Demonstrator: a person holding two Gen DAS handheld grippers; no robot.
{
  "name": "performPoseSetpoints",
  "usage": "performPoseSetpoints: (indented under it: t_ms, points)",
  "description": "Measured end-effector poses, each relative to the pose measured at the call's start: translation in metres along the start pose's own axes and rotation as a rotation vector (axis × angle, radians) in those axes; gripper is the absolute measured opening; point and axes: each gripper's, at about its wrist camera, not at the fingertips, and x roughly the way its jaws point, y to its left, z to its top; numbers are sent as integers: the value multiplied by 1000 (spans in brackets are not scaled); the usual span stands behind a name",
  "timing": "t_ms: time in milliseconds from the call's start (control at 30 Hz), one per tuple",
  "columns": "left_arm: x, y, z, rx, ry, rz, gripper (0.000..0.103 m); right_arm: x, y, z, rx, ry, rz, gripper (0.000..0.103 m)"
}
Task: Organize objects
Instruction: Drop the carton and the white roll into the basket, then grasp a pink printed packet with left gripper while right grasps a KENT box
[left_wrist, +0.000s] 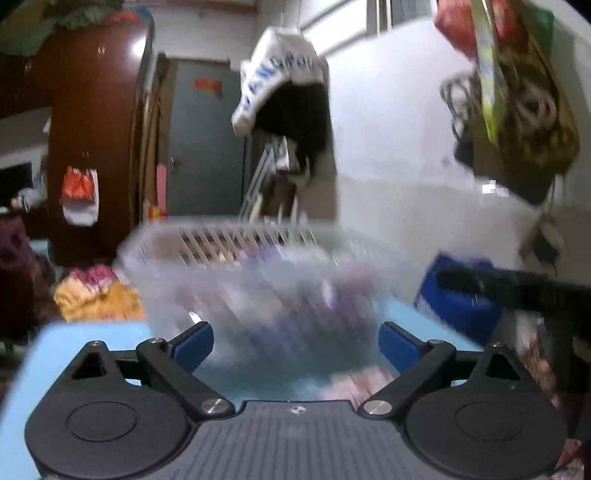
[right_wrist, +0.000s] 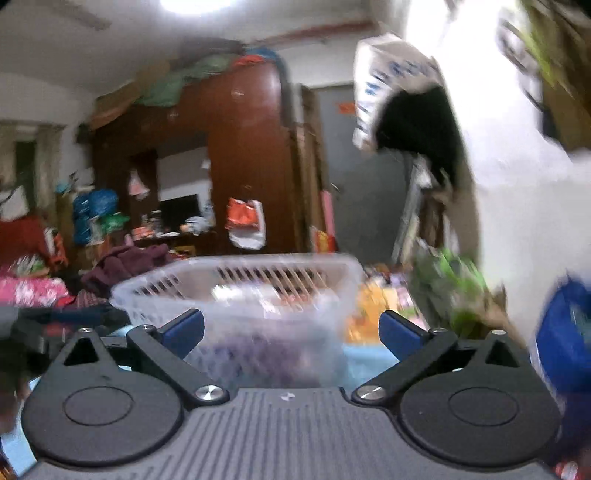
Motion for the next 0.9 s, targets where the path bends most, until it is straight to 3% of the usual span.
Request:
performPoseSetpoints:
  t_ms: [67,233,300,400,567,600,767,900]
  points:
    - [13,-16,-10,29,68,-2,98,2,-14,-6,56,15,-43,103]
    - [40,-44,-23,72,147,38,98,3,-33,-10,108,25,-111,103]
    - [49,-51,-29,80,170,88,88,1,-35,-16,138,54,-145,103]
    - [50,-44,-26,10,194,29,75,6,-34,-22,172,110,-115,103]
    - [22,-9,-25,-37,147,95,67,22,-12,-35,105,230,-39,103]
    - [15,1,-26,-58,135,107,48,27,-4,-37,75,262,-20,103]
    - [-7,31,-20,-103,82,155,41,52,37,-46,-75,381,8,103]
    - [-1,39,-22,-99,115,144,38,68,49,-49,-96,437,17,100]
